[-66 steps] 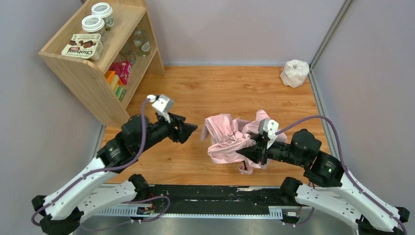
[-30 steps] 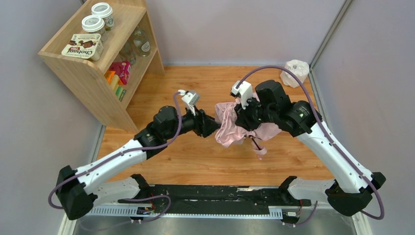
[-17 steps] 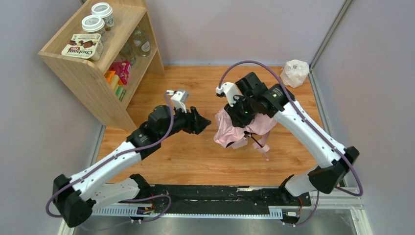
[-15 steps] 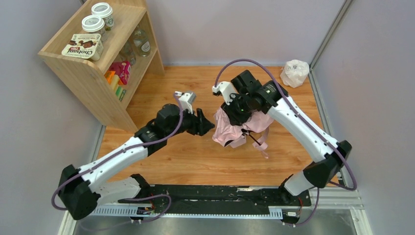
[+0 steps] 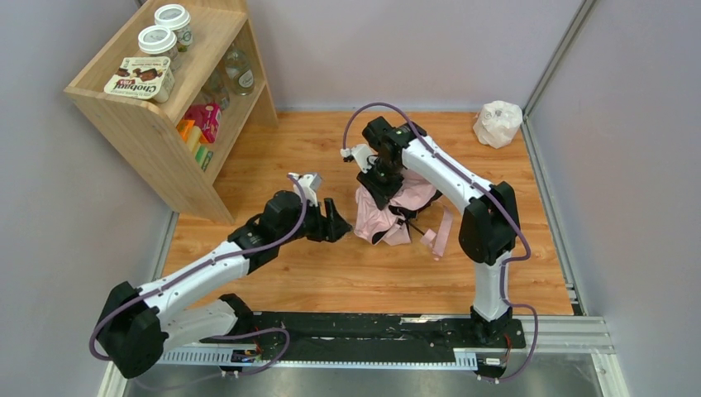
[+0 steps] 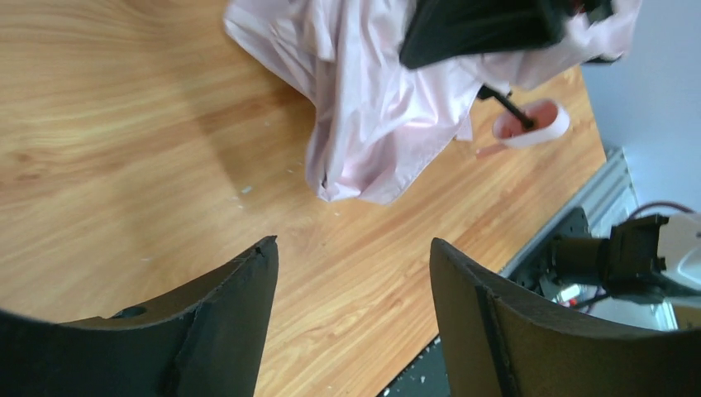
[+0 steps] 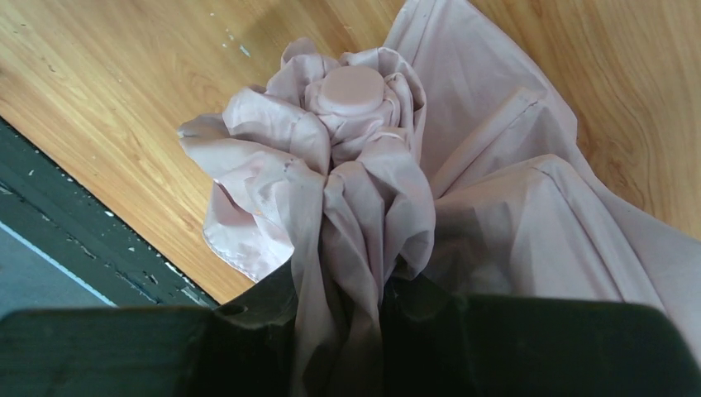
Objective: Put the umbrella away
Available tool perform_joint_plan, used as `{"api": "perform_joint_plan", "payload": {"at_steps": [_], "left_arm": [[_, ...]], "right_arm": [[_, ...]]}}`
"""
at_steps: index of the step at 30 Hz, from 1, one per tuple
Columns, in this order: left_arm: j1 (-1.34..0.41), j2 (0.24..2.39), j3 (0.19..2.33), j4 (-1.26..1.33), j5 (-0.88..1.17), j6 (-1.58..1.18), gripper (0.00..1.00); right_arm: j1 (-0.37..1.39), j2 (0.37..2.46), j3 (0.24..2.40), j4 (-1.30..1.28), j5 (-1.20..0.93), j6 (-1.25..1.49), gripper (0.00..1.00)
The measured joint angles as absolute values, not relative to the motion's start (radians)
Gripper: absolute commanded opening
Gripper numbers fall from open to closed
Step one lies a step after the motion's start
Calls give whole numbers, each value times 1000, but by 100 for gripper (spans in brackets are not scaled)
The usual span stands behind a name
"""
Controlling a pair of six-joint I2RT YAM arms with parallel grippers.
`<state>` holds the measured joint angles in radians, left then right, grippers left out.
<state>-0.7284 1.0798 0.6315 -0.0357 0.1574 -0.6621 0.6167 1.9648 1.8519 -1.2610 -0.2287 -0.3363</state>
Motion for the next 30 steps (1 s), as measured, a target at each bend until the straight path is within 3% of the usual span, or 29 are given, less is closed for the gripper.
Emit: {"api": "perform_joint_plan", "payload": {"at_steps": [4, 10, 11, 12, 14, 18, 19, 21, 30], "left_arm": [[-673, 1021, 619, -33, 144, -661, 74], [-654, 1279, 665, 80, 233, -669, 73], [-654, 1330, 665, 102, 249, -674, 68], [-654, 1376, 665, 119, 264, -680, 54], [-654, 1449, 667, 151, 274, -690, 43], [-653, 1586, 741, 155, 271, -683, 39], [-651, 1620, 760, 171, 277, -683, 21], [-646, 1671, 772, 230, 303, -697, 3], [-633, 1802, 829, 346, 306, -733, 0]], "right_arm": [[619, 1987, 1847, -1249, -223, -338, 0], [619, 1987, 1820, -1208, -250, -343, 0], [619, 1987, 1813, -1204, -255, -345, 0], [619, 1987, 1809, -1203, -260, -346, 0], [619, 1984, 1798, -1198, -269, -349, 0], [617, 1965, 1784, -1197, -301, -357, 0], [616, 1954, 1782, -1197, -309, -357, 0], [614, 1930, 1781, -1198, -317, -358, 0], [612, 1883, 1697, -1121, -229, -358, 0]]}}
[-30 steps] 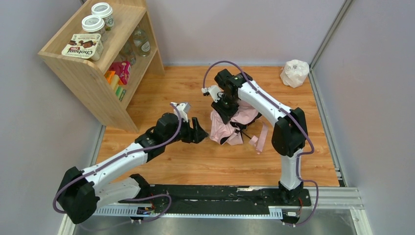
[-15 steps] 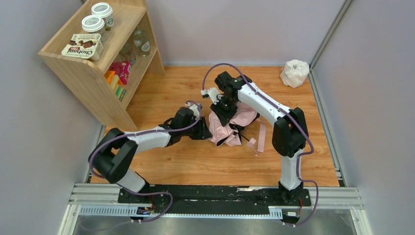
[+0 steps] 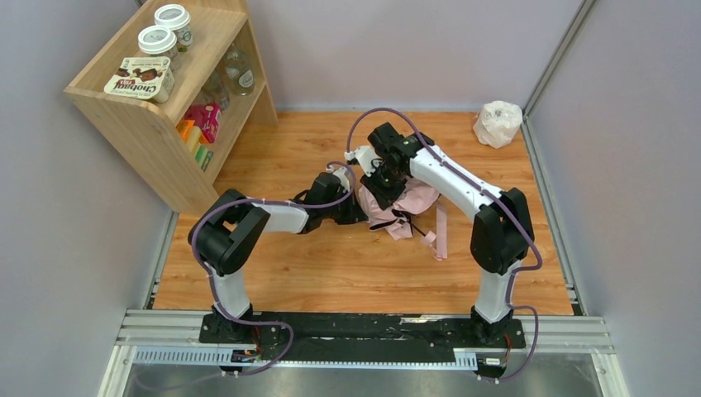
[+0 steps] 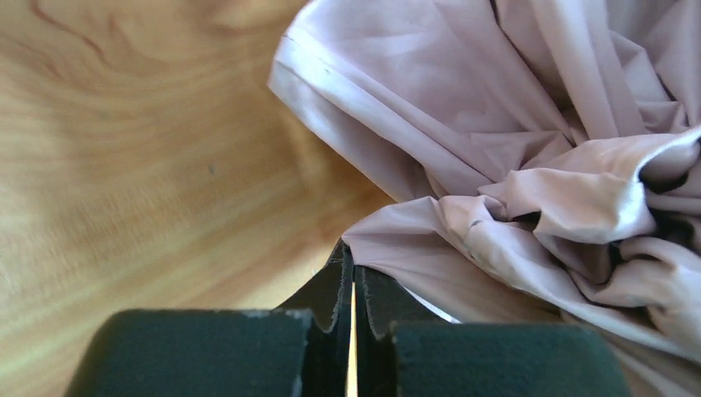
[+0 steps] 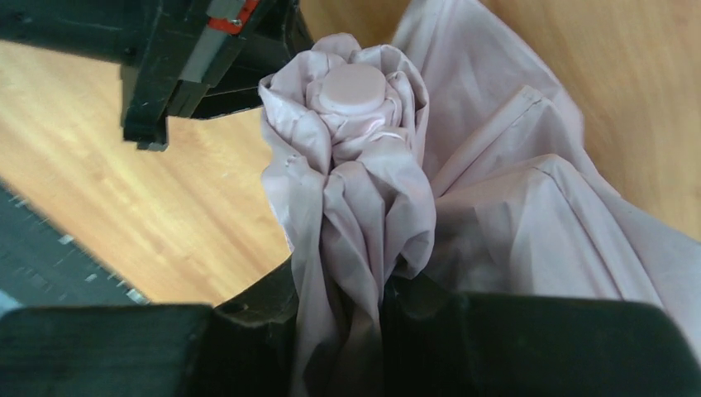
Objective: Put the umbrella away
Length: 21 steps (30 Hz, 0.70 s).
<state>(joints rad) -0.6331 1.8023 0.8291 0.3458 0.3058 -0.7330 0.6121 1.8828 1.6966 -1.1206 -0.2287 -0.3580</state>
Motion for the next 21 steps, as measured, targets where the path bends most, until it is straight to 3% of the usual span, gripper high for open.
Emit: {"api": "perform_joint_plan", "payload": {"at_steps": [2, 5, 7, 13, 21], "left_arm": [[-632, 1839, 876, 318, 284, -732, 1], [-631, 1867, 910, 291, 221, -732, 36], [-624, 1867, 912, 280, 188, -735, 47], [-576, 1753, 787, 323, 122, -735, 49], [-569, 1305, 536, 264, 83, -754, 49]], "right_arm": [[613, 1875, 1658, -1066, -162, -351, 0], [616, 1864, 1592, -954, -26, -338, 0], [619, 1863, 1550, -889, 71, -330, 0], [620, 1860, 1502, -777, 391, -323, 0], [685, 1846, 1417, -514, 770, -395, 0]]}}
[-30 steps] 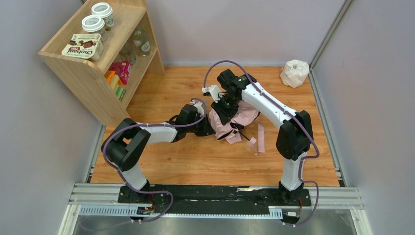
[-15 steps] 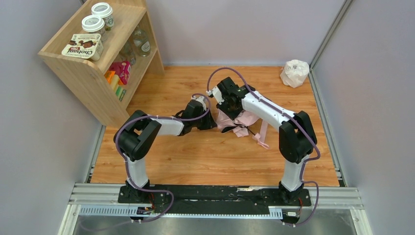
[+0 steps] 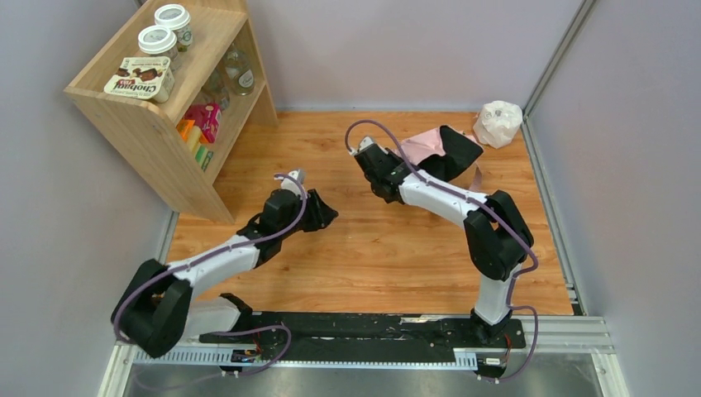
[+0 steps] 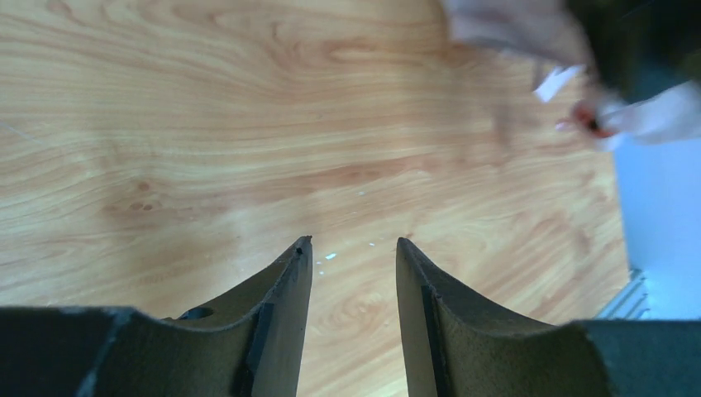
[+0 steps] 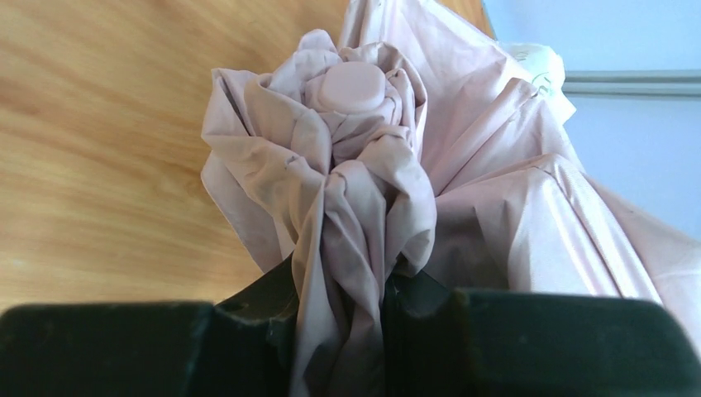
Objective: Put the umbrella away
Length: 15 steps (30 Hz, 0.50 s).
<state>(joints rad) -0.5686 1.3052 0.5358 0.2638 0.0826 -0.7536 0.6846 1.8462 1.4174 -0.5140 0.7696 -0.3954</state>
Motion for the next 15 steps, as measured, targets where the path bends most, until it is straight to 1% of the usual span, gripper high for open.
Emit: {"api": "perform_joint_plan", "payload": {"at_steps": [4, 7, 11, 15], "left_arm": [[-569, 1076, 477, 213, 70, -765, 50], [-569, 931, 438, 156, 70, -780, 50], [-569, 789, 393, 58, 82, -808, 48], [-569, 689, 335, -14, 127, -853, 47]], "right_arm": [[777, 1879, 1344, -463, 813, -398, 0], [828, 1924, 1319, -486, 764, -376, 0], [858, 1936, 1309, -621, 549, -348, 0], [833, 1931, 1316, -751, 278, -356, 0]]}}
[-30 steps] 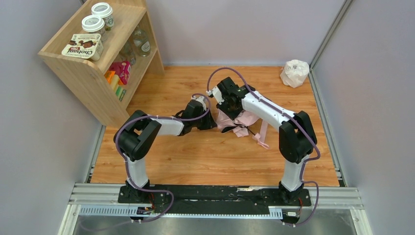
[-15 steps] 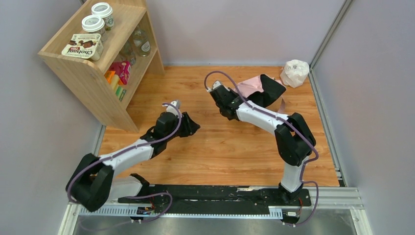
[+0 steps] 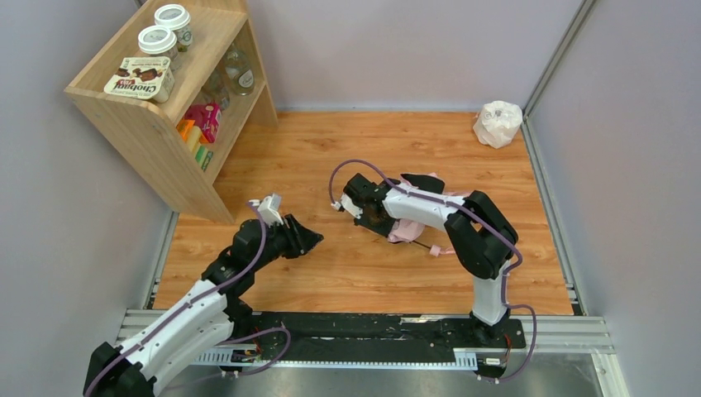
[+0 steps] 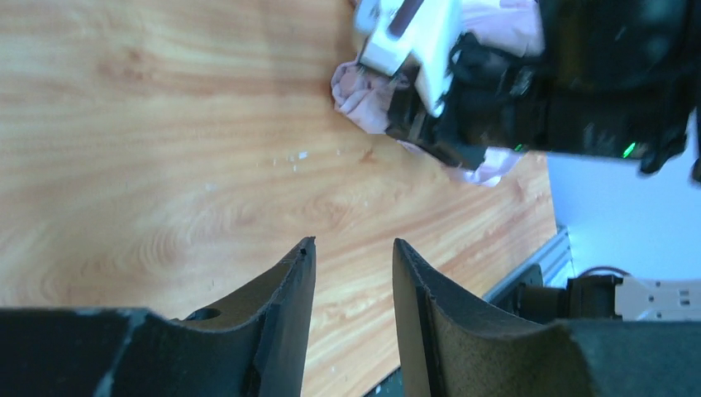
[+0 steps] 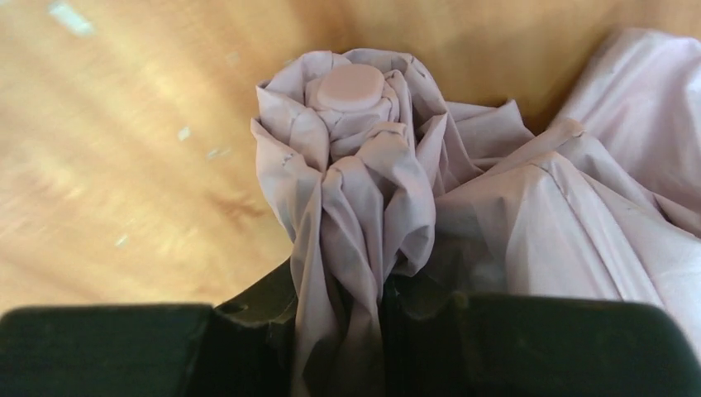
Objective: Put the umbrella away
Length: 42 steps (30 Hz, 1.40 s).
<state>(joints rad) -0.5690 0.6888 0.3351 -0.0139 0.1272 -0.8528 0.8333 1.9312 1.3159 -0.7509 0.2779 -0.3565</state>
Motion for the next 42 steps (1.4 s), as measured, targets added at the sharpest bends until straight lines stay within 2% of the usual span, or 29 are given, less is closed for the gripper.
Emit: {"api": "perform_joint_plan", "payload": {"at_steps": [8, 12, 15, 23, 42], "left_arm": [[-569, 557, 244, -54, 169, -1035, 66], [-569, 642, 175, 69, 176, -1180, 69], [-569, 804, 162, 162, 179, -1259, 72], [-570, 1187, 223, 414, 203, -1387, 73], [-641, 1539, 344, 626, 183, -1658, 74]], "right_arm": [[749, 1936, 1372, -879, -155, -363, 0], [748, 1951, 1380, -886, -280, -359, 0], [748, 1958, 1380, -878, -346, -351, 0], [748, 1971, 1380, -864, -423, -338, 0], [748, 1975, 1383, -859, -448, -329, 0]]}}
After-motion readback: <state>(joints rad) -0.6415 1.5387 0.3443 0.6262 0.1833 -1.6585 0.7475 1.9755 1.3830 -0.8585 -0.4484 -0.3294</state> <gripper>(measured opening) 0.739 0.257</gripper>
